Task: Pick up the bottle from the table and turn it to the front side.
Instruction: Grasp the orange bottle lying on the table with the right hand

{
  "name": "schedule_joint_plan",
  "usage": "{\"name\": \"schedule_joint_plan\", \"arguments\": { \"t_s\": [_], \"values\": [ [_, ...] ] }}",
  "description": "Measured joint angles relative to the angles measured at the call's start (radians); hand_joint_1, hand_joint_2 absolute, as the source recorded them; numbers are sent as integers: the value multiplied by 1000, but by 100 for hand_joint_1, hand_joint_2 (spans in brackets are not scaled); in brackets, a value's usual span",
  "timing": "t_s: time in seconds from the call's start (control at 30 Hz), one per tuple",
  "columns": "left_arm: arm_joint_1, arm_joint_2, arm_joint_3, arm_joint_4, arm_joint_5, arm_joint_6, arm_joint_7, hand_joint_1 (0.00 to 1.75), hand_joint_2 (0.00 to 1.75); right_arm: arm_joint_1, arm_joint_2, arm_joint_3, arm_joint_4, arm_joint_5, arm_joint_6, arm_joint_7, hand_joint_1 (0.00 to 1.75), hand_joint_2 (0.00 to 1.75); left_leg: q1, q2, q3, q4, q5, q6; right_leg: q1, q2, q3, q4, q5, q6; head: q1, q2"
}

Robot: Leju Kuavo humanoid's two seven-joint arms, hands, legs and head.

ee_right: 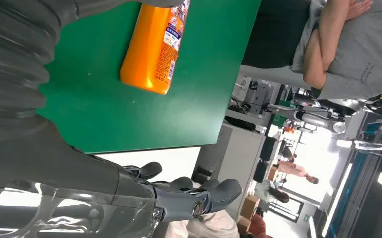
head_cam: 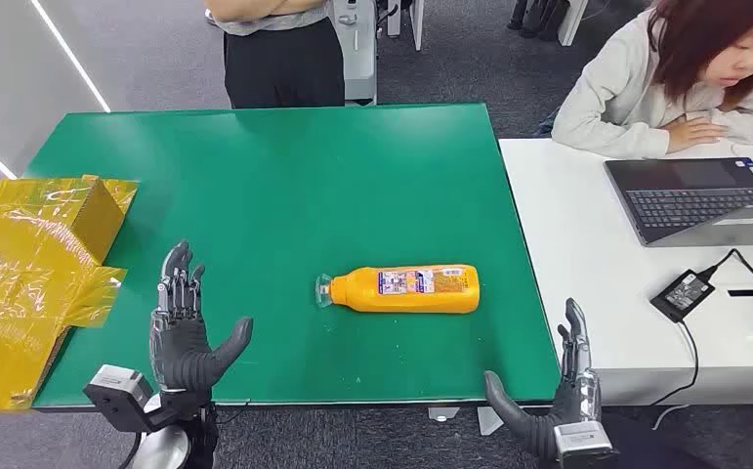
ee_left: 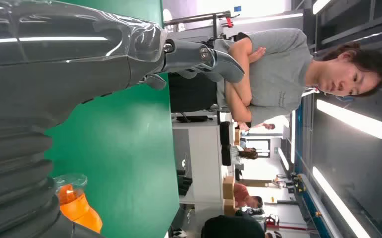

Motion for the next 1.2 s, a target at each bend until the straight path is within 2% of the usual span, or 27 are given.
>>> {"name": "schedule_joint_plan", "arguments": {
  "t_s": [0.23, 0.67, 0.83, 1.2],
  "values": [
    [-33, -12, -1, 32, 4, -5, 0, 0, 175, -2, -2, -25, 2, 6, 13, 11, 0, 175, 0, 0, 0, 0, 0, 0, 0, 0, 0, 0, 0, 0, 0, 0],
    [-72, -40, -4, 107, 13, -32, -8, 0, 175, -45, -2, -65, 38, 102, 88, 36, 0, 175, 0, 0, 0, 0, 0, 0, 0, 0, 0, 0, 0, 0, 0, 0],
    [-107, -41, -21, 149, 29, -58, -29, 0, 175, -142, -8, -68, 116, 129, 121, 45, 0, 175, 0, 1, 0, 0, 1, 0, 0, 1, 0, 0, 1, 0, 0, 0],
    [-224, -51, -73, 311, 84, -109, -92, 0, 175, -366, -77, -54, 354, 174, 154, 72, 0, 175, 0, 0, 1, 1, 2, 0, 0, 1, 1, 1, 2, 1, 0, 0]
  ]
}}
